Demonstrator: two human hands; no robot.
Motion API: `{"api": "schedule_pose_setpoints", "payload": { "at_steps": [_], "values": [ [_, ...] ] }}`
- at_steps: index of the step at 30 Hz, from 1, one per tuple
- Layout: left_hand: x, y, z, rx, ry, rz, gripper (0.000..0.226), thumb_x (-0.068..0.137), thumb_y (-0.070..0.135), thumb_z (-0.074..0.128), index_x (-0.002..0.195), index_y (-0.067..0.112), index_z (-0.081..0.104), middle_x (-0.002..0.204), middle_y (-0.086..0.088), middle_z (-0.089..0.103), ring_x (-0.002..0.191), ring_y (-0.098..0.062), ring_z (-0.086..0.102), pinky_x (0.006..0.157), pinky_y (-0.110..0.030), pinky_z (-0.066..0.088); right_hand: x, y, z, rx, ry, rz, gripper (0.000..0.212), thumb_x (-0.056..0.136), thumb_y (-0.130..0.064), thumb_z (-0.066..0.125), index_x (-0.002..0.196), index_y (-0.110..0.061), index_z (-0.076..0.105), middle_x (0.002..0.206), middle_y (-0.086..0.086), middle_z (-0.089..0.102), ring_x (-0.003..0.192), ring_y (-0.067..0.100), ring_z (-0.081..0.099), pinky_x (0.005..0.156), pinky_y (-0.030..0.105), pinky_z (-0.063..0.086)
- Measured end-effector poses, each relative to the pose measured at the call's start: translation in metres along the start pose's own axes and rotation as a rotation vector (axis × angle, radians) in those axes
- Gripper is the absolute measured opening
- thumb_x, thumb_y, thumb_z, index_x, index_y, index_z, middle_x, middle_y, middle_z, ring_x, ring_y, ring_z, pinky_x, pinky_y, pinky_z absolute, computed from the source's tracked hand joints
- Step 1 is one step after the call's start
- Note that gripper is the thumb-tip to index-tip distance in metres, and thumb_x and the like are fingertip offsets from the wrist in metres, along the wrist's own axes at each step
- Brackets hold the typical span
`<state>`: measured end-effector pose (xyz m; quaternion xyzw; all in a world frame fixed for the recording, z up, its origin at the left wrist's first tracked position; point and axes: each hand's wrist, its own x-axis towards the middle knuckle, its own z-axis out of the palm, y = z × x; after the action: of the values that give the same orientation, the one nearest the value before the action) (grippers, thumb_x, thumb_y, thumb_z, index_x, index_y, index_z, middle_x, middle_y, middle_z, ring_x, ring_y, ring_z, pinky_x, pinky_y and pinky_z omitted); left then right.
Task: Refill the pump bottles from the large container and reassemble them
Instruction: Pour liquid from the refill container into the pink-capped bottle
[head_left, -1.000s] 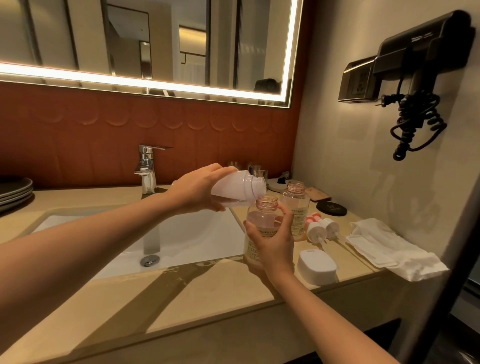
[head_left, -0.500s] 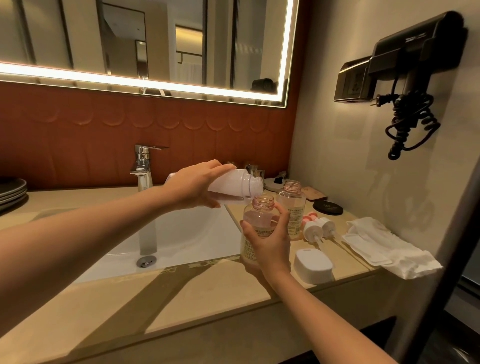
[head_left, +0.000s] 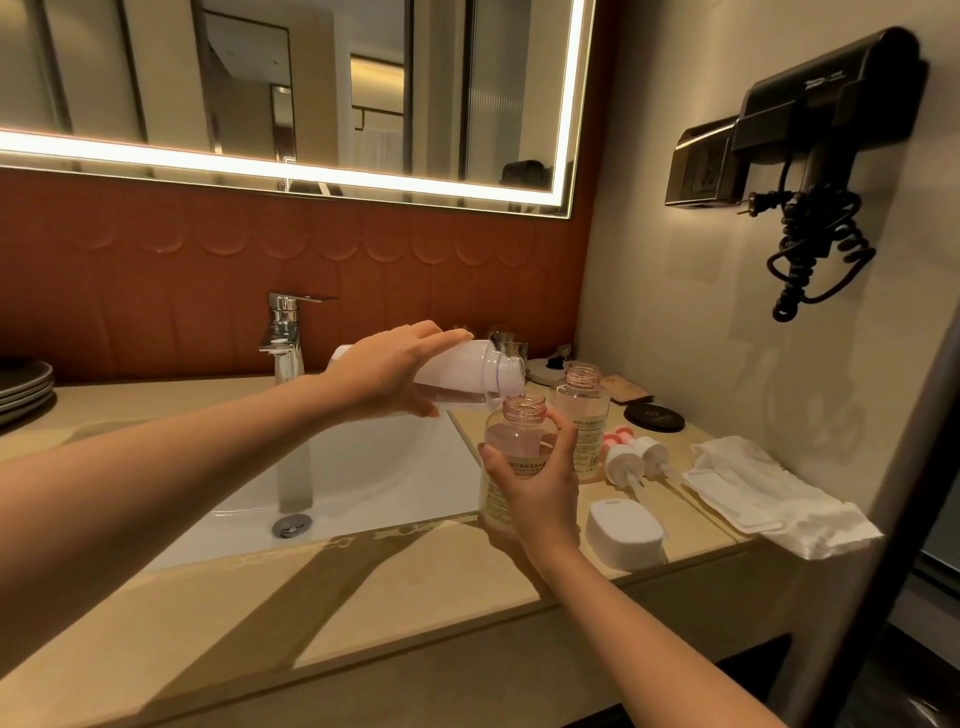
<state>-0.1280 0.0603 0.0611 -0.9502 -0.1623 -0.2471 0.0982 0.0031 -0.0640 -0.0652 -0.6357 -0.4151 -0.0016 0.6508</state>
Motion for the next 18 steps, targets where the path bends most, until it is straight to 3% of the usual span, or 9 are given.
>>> {"api": "schedule_pose_setpoints", "payload": {
  "at_steps": [4,13,18],
  "values": [
    [0.0,-0.0006,0.0017,-0.013,0.0,-0.006,0.087,0.073,0.027,0.077,0.144,0.026,0.027,0.132,-0.001,0.047,0.117,-0.019,0.047,0.094,-0.03,0.044,0.0002,-0.0002,-0.0002,-0.002,0.002,-0.006,0.073,0.075,-0.047,0.071,0.123,-0.051,0.017,0.138,-0.002,0.043,0.117,0.015,0.05,0.075,0.013,0.044],
    [0.0006,-0.0012,0.002,-0.014,-0.004,-0.008,0.088,0.073,0.027,0.078,0.145,0.026,0.027,0.131,0.0,0.048,0.116,-0.019,0.047,0.093,-0.03,0.044,0.0001,-0.0006,-0.0008,-0.005,-0.001,0.007,0.075,0.075,-0.046,0.071,0.13,-0.043,0.02,0.138,-0.002,0.043,0.114,0.011,0.049,0.072,0.011,0.043],
    [0.0014,-0.0014,0.0003,0.004,-0.001,-0.003,0.089,0.072,0.028,0.078,0.145,0.026,0.026,0.131,-0.001,0.048,0.115,-0.019,0.047,0.091,-0.03,0.045,0.0005,0.0,-0.0001,-0.004,-0.001,0.011,0.075,0.074,-0.048,0.071,0.13,-0.044,0.02,0.136,-0.003,0.046,0.115,0.013,0.051,0.075,0.017,0.045]
  ]
}}
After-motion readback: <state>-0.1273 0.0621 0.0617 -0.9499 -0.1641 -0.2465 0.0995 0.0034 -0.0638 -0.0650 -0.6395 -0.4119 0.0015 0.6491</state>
